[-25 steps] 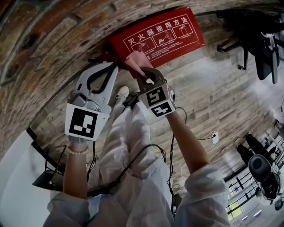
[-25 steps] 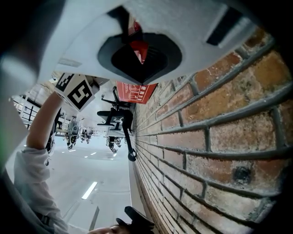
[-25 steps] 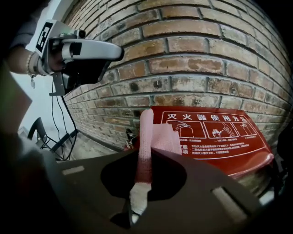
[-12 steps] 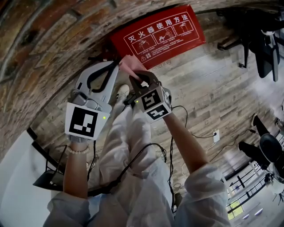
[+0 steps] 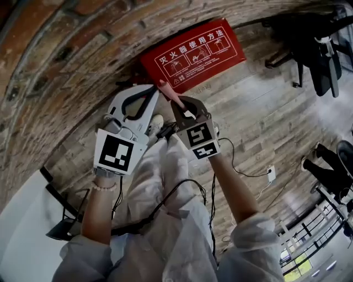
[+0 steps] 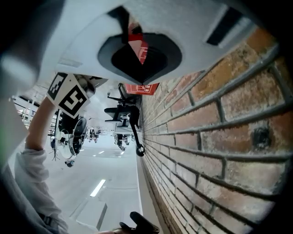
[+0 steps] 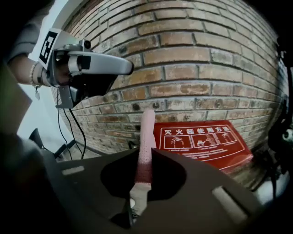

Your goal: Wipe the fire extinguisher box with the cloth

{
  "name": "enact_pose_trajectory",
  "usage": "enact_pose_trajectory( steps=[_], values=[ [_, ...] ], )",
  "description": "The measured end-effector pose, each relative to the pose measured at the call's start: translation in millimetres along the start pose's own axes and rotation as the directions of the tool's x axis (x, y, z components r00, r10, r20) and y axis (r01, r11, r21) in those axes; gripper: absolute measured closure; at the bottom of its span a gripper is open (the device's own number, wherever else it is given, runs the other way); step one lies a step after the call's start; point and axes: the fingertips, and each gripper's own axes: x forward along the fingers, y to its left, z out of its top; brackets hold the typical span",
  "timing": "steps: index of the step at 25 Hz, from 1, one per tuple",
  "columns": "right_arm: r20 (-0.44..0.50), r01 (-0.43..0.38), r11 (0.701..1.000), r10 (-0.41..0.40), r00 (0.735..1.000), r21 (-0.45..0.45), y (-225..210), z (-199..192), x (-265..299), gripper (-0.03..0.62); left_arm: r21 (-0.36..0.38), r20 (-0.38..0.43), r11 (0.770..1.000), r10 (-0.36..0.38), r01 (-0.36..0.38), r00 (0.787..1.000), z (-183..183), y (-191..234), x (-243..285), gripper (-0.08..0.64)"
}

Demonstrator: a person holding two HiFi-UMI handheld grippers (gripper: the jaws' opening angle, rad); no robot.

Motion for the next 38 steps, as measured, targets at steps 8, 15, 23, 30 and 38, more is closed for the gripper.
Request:
enact_pose_trajectory(
  steps=[8, 15, 23, 30, 38],
  values=[
    [0.071, 0.123, 0.992, -0.123, 0.990, -0.001, -21.9, 60.2, -91.3, 0.572, 0.101, 0.076, 0.994, -0.048, 0.041, 0.996, 87.0, -10.9, -28.1, 0.561],
    [0.178, 0.247, 0.969, -0.242, 0.954, -0.002, -37.0, 121.2, -170.8, 0.572, 0.165, 0.127, 0.984, -0.086, 0.065, 0.988, 150.9, -26.0, -66.2, 0.561],
    [0.261, 0.330, 0.944, -0.317, 0.912, -0.003, -31.1, 170.1, -246.4, 0.572, 0.190, 0.177, 0.980, -0.098, 0.063, 0.979, 208.4, -32.8, -103.9, 0.561],
    [0.345, 0.407, 0.913, -0.383, 0.857, 0.005, -33.7, 212.4, -294.3, 0.572, 0.266, 0.184, 0.959, -0.149, 0.096, 0.972, 235.8, -46.6, -122.5, 0.561],
    [0.382, 0.436, 0.898, -0.424, 0.821, 0.058, -30.2, 228.1, -315.3, 0.572, 0.253, 0.203, 0.966, -0.117, 0.063, 0.972, 245.3, -40.2, -135.9, 0.561]
  ],
)
